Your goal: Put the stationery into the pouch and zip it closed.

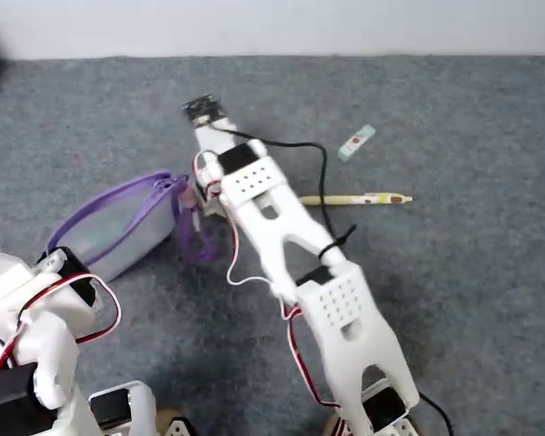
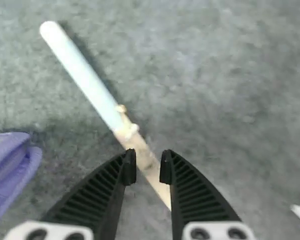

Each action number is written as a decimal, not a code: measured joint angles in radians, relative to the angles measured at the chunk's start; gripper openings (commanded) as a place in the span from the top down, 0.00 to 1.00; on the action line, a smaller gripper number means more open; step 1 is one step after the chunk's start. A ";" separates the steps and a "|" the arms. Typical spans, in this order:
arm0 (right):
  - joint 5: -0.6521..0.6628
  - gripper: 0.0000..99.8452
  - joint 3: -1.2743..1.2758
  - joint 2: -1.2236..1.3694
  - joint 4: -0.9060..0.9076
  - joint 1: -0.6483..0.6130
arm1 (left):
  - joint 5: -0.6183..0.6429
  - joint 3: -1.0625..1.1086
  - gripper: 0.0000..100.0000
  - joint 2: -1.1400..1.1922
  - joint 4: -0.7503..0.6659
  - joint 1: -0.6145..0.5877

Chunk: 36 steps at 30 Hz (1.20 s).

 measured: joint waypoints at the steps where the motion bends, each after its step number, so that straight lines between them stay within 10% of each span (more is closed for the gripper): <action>1: 0.002 0.92 -0.026 0.023 0.005 -0.005 | 0.000 0.000 0.99 0.000 0.000 0.000; 36: 0.212 0.99 -0.213 0.110 0.453 0.143 | 0.000 -0.018 0.99 0.000 0.034 -0.002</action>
